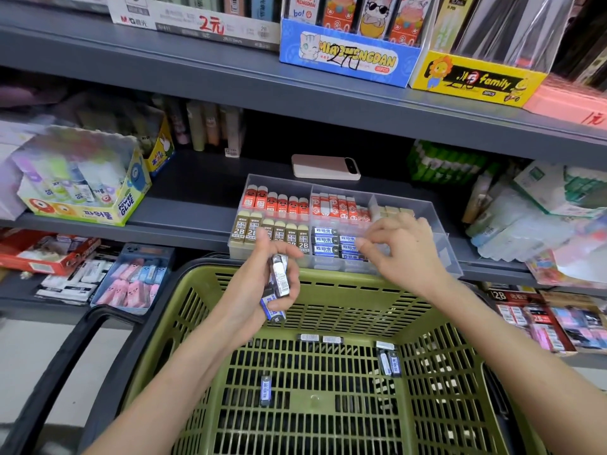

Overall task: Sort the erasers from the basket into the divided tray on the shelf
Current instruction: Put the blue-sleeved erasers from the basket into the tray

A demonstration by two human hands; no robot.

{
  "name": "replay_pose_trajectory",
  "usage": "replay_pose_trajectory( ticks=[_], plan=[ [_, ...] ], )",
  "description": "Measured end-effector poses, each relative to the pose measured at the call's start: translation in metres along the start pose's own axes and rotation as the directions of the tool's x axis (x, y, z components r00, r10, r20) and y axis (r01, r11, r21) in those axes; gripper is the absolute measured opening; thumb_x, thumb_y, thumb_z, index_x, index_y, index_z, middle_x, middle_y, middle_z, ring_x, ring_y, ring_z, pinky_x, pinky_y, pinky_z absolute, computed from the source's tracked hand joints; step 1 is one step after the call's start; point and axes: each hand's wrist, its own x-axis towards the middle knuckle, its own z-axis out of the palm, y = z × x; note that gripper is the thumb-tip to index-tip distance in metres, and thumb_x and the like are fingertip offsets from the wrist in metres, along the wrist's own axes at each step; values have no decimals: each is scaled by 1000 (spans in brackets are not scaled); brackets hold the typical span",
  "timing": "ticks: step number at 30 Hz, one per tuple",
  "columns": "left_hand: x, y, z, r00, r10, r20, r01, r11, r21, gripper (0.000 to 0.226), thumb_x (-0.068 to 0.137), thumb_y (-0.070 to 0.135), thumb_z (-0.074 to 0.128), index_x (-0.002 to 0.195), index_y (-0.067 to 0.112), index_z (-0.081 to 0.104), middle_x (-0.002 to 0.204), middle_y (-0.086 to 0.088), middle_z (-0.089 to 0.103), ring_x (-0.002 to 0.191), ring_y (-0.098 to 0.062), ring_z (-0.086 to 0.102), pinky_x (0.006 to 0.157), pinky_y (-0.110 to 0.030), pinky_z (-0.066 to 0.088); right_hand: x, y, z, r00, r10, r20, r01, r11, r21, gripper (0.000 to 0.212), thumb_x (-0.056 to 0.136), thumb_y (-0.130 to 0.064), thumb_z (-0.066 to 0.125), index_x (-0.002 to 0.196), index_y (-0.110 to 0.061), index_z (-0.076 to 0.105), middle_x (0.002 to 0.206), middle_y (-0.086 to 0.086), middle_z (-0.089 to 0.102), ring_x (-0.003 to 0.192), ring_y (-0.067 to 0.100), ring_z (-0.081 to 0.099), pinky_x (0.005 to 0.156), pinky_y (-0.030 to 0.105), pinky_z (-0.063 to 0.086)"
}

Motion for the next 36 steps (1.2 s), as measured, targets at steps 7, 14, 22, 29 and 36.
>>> replay_pose_trajectory(
  ticks=[7, 14, 22, 29, 36],
  plan=[
    [-1, -2, 3, 998, -22, -67, 24, 999, 27, 61, 84, 61, 27, 93, 7, 55, 62, -7, 46, 48, -14, 34, 35, -19, 26, -28, -88, -3, 988, -151, -25, 152, 937, 313, 38, 69, -64, 58, 72, -28, 68, 79, -11, 63, 84, 12, 47, 79, 30, 28],
    [-1, -1, -2, 997, 5, -70, -7, 1000, -26, 37, 92, 41, 40, 89, 8, 54, 65, -8, 56, 46, -13, 42, 33, -18, 25, -27, -93, 0, 996, 19, 82, -70, 722, 688, 14, 81, -15, 65, 73, -25, 58, 76, -11, 60, 76, 0, 51, 73, 15, 40],
    [-4, 3, 0, 1000, 11, -21, -12, 998, -56, 30, 88, -1, 27, 105, 3, 51, 68, -12, 54, 50, -17, 45, 36, -19, 25, 7, 0, -27, 976, 189, 104, -216, 854, 474, 13, 89, -15, 61, 94, -20, 72, 87, -6, 68, 76, 7, 58, 70, 23, 44],
    [-6, 2, 2, 998, -5, -56, 5, 1000, 5, 14, 96, 1, 38, 107, 5, 46, 81, -19, 68, 49, -18, 51, 36, -18, 28, 23, 6, -12, 945, 212, 251, -287, 903, 319, 20, 76, -23, 76, 66, -23, 59, 68, -6, 64, 70, 10, 58, 65, 26, 42],
    [-5, 6, 2, 1000, -12, -11, 11, 999, -33, 17, 83, 16, 52, 94, 4, 49, 96, -19, 71, 55, -15, 56, 35, -17, 30, 17, 8, 4, 980, 163, 110, -178, 974, 141, 16, 78, -29, 74, 64, -21, 69, 84, -12, 69, 80, 8, 53, 66, 23, 35]
  ],
)
